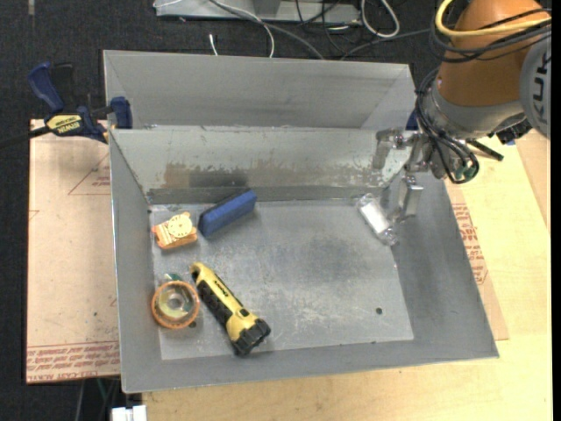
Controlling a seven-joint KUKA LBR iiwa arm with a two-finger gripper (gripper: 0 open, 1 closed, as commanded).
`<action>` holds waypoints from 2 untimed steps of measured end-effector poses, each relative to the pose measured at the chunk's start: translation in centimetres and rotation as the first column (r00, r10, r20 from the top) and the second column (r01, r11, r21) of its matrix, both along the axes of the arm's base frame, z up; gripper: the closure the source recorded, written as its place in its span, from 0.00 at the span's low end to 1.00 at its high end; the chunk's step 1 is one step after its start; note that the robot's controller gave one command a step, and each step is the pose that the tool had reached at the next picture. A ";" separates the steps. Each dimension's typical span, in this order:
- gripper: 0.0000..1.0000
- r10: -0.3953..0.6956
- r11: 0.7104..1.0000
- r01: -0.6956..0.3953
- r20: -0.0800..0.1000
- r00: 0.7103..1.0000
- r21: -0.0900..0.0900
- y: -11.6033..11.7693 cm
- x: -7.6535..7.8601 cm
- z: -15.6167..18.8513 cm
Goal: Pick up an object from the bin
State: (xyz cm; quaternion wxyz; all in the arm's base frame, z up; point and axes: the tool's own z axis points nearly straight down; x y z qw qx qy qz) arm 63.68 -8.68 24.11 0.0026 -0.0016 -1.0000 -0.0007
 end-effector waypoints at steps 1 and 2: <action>0.00 0.003 1.000 -0.003 0.008 1.000 -0.001 0.1 0.1 0.5; 0.00 -0.116 0.993 0.116 0.011 0.993 0.000 -5.4 -0.4 -14.6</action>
Offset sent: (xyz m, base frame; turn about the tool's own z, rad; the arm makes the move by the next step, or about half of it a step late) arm -0.0068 -0.0634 -0.1711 0.1352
